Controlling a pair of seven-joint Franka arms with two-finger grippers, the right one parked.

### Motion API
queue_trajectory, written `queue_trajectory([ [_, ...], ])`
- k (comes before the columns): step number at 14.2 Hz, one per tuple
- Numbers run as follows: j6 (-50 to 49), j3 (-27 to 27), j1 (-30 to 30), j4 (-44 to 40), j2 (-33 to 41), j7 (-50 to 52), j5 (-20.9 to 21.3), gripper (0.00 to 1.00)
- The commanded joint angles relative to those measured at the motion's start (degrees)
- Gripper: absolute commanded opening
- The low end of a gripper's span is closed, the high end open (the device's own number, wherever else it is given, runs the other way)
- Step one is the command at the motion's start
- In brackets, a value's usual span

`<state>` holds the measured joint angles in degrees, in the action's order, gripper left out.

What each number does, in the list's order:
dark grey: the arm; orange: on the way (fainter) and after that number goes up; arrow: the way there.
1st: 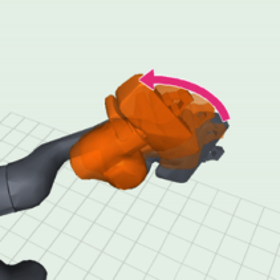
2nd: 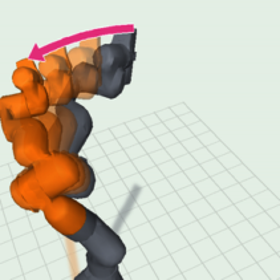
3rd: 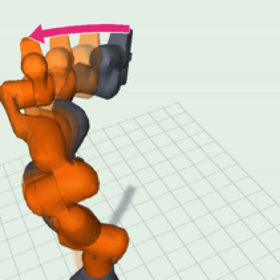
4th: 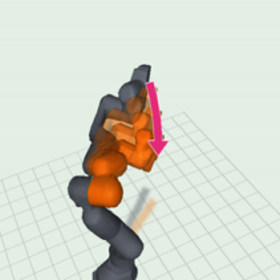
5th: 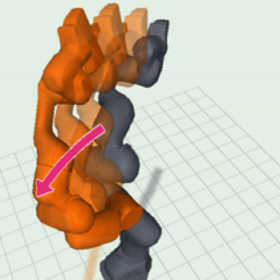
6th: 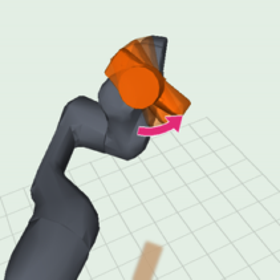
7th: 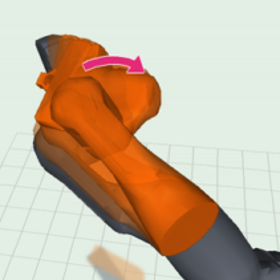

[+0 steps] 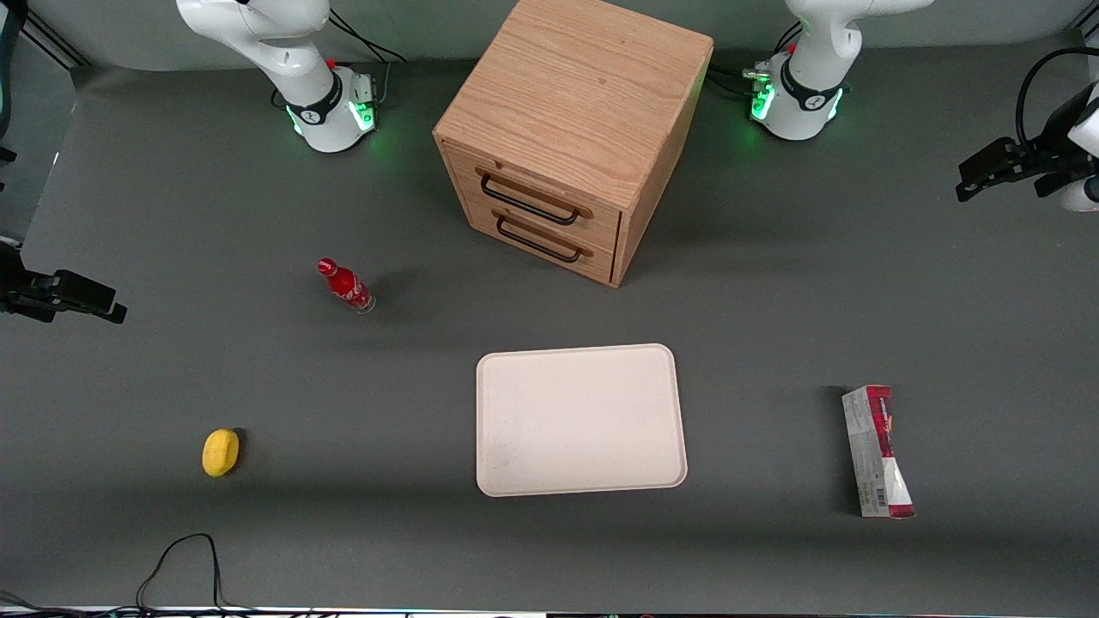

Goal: Place red cookie box on tray

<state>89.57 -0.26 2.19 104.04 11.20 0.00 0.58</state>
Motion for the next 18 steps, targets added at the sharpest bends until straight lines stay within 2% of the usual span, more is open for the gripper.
queue_trajectory([
  [1, 0.95, -0.79, 1.07, 0.72, 0.66, -0.79, -0.23, 1.0],
  [4, 3.49, -0.7, 0.98, 0.55, -0.82, -2.36, 0.38, 1.0],
  [6, 4.91, -0.53, 0.89, -0.85, -4.5, -5.35, 0.21, 1.0],
  [12, 3.85, 1.48, -1.13, -26.58, -30.32, -4.57, 0.38, 1.0],
  [16, 6.49, 4.3, -3.41, -39.15, -45.71, -3.78, 0.29, 1.0],
  [18, 9.72, 5.09, -4.9, -41.55, -51.26, 0.24, 0.21, 1.0],
])
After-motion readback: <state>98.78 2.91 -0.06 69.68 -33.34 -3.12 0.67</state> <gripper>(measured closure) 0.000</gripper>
